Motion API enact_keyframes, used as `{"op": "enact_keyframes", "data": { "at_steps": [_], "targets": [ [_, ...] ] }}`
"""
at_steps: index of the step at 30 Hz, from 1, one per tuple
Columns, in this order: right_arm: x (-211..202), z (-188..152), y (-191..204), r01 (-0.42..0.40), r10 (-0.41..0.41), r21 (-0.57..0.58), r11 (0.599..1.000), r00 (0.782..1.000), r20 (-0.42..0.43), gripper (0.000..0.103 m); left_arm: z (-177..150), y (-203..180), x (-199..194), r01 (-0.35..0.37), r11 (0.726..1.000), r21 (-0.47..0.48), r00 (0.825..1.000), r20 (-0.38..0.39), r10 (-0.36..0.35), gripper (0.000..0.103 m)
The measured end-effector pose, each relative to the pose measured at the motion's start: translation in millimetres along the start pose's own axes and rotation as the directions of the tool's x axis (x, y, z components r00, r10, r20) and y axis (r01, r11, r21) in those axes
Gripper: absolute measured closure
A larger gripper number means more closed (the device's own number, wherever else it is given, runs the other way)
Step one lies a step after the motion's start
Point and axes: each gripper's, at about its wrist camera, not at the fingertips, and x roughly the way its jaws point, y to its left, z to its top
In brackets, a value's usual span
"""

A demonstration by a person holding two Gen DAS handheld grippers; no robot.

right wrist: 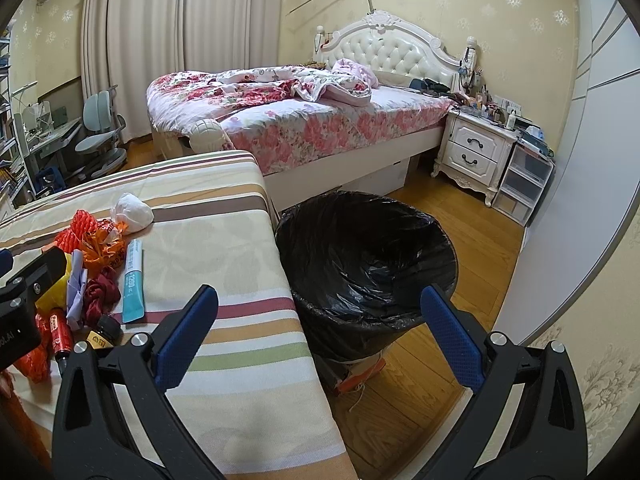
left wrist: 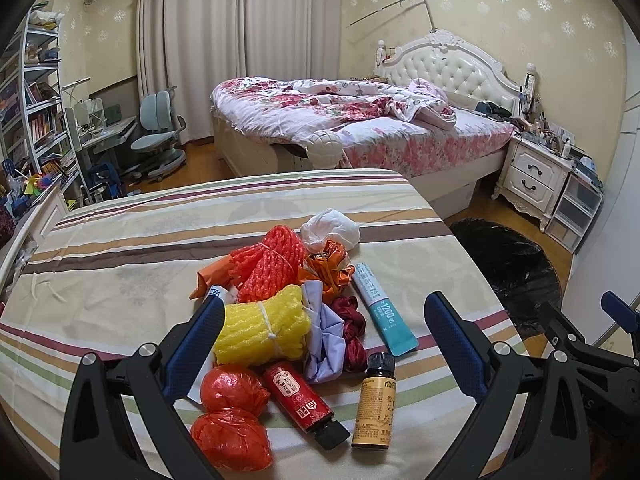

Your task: Collect trash

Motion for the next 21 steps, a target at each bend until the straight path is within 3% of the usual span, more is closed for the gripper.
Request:
{"op": "enact_keyframes", "data": {
  "at_steps": [21],
  "targets": [
    [0.7, 0.3, -0.4, -0.001, 0.001, 0.001, 1.0, 1.0, -0.006, 0.004, -4.5, -7.5, 4.4, 0.009, 1.0, 0.006, 1.0, -0.028, -0.009, 0.006]
  ]
}}
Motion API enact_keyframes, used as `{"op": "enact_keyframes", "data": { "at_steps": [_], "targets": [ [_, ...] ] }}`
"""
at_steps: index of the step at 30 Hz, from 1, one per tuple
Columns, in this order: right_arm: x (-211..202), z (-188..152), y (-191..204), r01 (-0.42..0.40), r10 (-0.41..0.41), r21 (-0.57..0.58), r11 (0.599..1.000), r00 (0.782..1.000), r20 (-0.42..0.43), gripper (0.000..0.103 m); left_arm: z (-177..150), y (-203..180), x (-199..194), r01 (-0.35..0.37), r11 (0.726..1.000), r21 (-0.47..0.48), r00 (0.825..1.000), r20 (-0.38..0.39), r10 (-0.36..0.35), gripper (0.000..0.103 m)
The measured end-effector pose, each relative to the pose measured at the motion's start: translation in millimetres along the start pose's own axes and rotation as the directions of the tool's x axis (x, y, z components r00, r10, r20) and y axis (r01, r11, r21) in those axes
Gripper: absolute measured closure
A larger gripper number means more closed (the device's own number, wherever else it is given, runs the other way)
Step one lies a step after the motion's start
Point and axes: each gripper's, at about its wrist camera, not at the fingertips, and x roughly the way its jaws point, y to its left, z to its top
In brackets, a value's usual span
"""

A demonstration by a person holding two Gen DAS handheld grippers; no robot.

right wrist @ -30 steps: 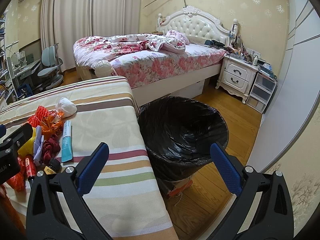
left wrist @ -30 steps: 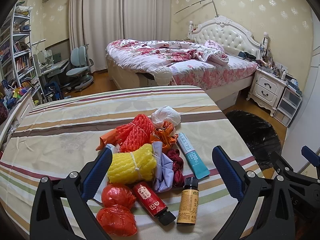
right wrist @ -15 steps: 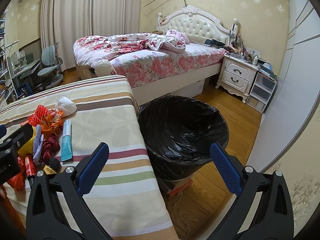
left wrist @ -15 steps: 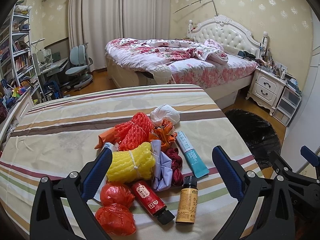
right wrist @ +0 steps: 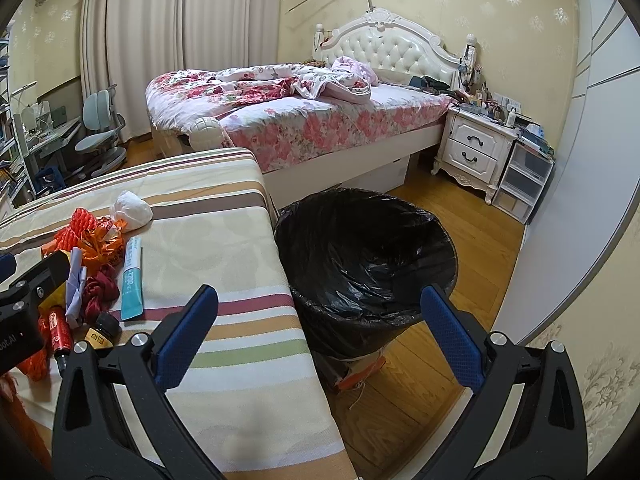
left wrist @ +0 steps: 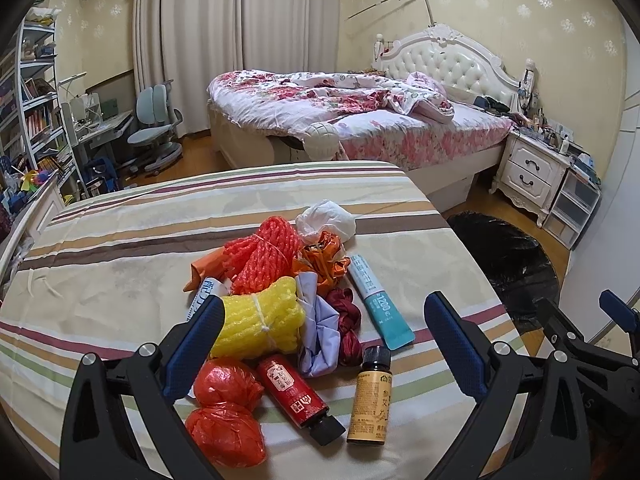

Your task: Collect trash

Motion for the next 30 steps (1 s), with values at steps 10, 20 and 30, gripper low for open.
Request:
{"op": "enact_keyframes", "data": {
  "at_steps": [10, 20, 30],
  "targets": [
    [3, -4, 1, -0.002, 0.002, -0.001, 1.0, 1.0, -0.004, 0.004, 2, -3, -4, 0.004, 1.0, 0.014, 1.0, 0.007, -0.004, 0.006],
    [3, -7, 3, -0.009, 0.009, -0.003, 1.0, 1.0, -0.004, 0.005, 3, 0, -11, 0.007, 1.0, 0.018, 1.0, 0.013, -0.007, 0.012],
    [-12, -4, 25, -0.039, 0.039, -0.021, 0.999, 0.999, -0.003, 0.019, 5, 26, -19, -0.001, 1.0, 0.012, 1.0, 0.009, 0.001, 0.031]
  ]
}}
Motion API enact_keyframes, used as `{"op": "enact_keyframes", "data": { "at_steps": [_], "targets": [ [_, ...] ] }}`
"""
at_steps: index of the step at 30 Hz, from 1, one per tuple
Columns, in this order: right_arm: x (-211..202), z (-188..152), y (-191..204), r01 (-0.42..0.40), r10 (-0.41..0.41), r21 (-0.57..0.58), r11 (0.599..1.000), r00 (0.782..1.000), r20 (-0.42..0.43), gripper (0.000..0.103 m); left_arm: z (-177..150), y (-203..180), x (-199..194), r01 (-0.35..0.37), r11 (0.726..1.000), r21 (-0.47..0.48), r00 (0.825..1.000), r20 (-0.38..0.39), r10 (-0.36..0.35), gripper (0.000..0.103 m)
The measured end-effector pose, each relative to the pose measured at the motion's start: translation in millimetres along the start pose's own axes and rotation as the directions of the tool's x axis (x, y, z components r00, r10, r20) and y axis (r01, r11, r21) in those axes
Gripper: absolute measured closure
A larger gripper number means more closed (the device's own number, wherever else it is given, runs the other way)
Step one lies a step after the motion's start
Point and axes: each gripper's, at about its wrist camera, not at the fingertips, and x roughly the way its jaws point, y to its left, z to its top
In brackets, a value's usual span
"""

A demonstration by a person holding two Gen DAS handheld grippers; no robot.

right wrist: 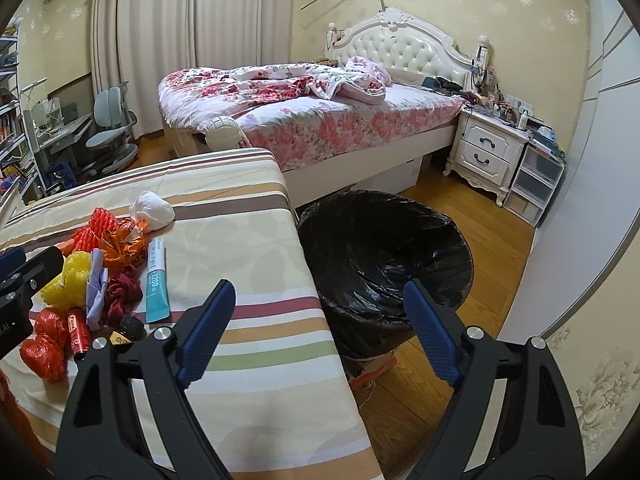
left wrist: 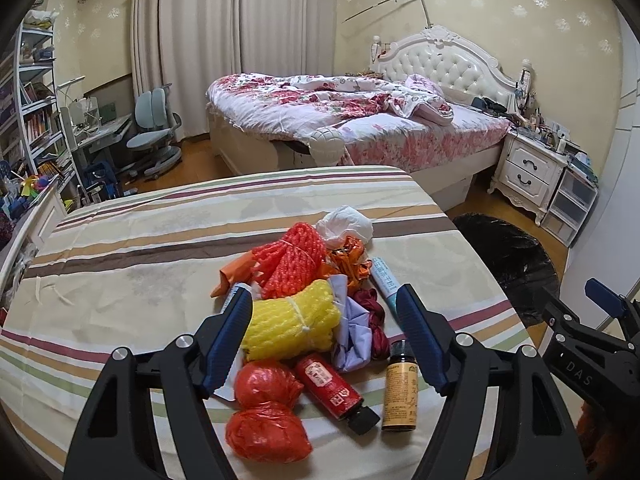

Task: Collect trash
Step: 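Move the left tool to the yellow foam net while the right tool approaches the amber bottle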

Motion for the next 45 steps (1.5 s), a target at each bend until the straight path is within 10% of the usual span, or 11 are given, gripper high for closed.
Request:
{"op": "enact_keyframes", "data": {
  "at_steps": [14, 31, 45],
  "targets": [
    [-9, 3, 47, -0.083, 0.082, -0.068, 0.994, 0.997, -0.014, 0.02, -15, 71, 3, -0.124, 0.991, -0.05, 0.992, -0.043, 0.122, 0.028],
    [-1, 17, 48, -0.089, 0.086, -0.065, 0.994, 0.995, -0.049, 0.02, -14, 41, 24, -0.003, 1.0, 0.0, 0.997, -0.081, 0.003, 0.028],
    [5, 18, 26, -0.103, 0.1, -0.042, 0.994, 0.993, -0.056, 0.02, -20, 33, 28, 0.072, 0.997, 0.008, 0.991, -0.11, -0.071, 0.074]
  ]
}}
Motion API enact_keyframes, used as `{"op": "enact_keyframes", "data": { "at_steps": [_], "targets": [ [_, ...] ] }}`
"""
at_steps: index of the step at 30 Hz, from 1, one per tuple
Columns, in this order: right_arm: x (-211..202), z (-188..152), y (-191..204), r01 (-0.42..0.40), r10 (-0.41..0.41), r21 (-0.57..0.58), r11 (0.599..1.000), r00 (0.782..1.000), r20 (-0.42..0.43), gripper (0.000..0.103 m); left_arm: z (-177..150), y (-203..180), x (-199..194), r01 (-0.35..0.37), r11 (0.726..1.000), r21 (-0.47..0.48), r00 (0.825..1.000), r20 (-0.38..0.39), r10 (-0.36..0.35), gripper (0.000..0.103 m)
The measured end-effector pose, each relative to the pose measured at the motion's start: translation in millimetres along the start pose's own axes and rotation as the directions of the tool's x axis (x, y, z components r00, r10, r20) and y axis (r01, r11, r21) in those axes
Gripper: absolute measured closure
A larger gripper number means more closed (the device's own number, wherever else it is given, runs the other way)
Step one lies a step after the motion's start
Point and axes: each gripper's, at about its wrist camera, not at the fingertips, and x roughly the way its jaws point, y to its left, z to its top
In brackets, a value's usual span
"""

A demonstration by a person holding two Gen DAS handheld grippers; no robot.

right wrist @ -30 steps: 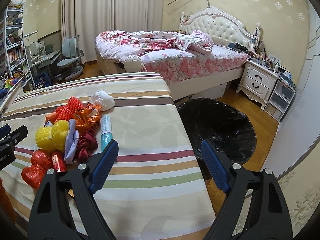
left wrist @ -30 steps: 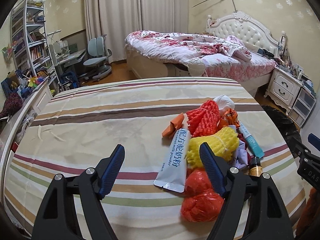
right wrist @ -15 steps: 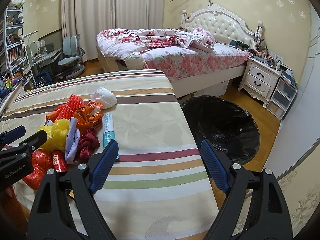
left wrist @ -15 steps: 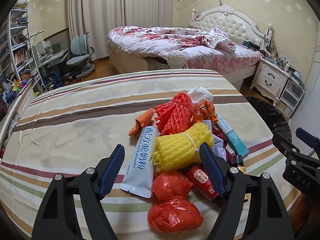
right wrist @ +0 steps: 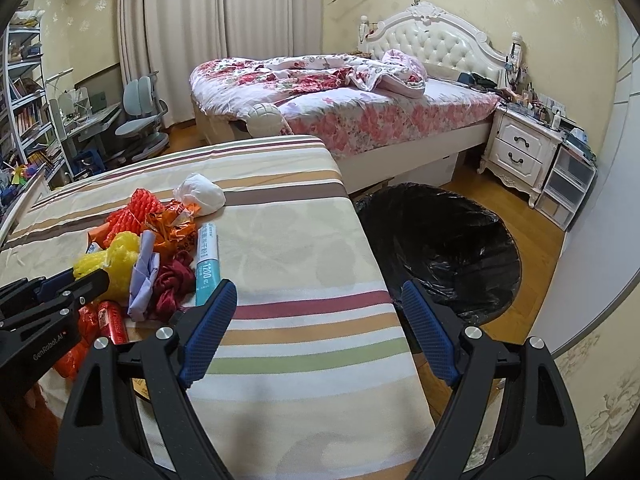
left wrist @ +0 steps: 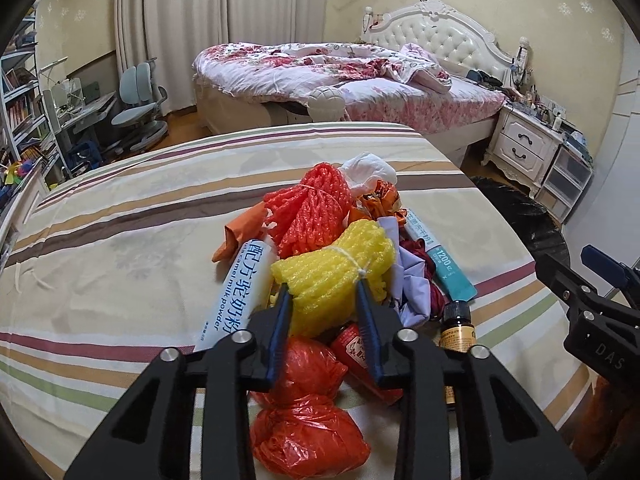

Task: Collect trash
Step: 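Move the left tool to the yellow foam net while the right tool approaches the amber bottle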

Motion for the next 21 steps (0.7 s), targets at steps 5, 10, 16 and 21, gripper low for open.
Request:
{"op": "enact_keyframes", "data": {
  "at_steps": [5, 10, 16, 21],
  "targets": [
    [0, 0, 6, -0.006, 0.006, -0.015, 1.0, 1.0, 0.003, 0.02, 0, 5, -9, 0.043, 0.999, -0.022, 0.999, 0.023, -0.043, 0.078],
    [1, 0, 10, -0.006, 0.006, -0.021, 1.0, 1.0, 0.002, 0.02, 2, 9, -18, 0.041, 0.999, -0.026, 0.998, 0.05, -0.04, 0.081],
    [-2, 4, 21, -0.023, 0.023, -0.042, 0.999, 1.0, 0.009, 0.02, 7, 26, -34, 0.009, 0.998, -0.061, 0.996, 0.086, -0.004, 0.081],
    [-5, 7, 34, -0.048, 0.049, -0.066, 0.997, 0.999, 0.016, 0.02, 8, 41, -41, -0.043, 0.995, -0.085, 0.993, 0.108, 0.052, 0.081]
  ]
}}
